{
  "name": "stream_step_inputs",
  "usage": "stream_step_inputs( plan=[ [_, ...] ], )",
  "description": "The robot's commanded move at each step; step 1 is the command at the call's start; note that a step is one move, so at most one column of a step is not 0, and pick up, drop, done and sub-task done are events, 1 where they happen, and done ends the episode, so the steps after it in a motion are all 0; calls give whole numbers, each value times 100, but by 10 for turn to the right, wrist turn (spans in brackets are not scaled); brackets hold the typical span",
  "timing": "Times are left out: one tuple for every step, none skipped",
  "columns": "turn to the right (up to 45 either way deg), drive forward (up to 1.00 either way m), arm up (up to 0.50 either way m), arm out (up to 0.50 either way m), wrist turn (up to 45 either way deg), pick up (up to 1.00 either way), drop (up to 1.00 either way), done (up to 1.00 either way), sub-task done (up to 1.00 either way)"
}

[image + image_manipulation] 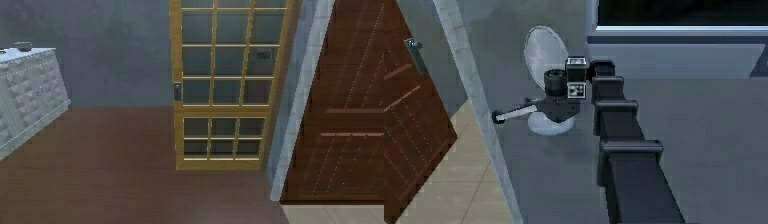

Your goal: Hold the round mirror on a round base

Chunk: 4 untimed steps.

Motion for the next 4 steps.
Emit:
stream_step_inputs(
  plan=[
    [0,0,0,0,240,0,0,0,0],
    [0,0,-10,0,0,0,0,0,0],
    [0,0,0,0,0,100,0,0,0],
    [0,0,10,0,0,0,0,0,0]
  ],
)
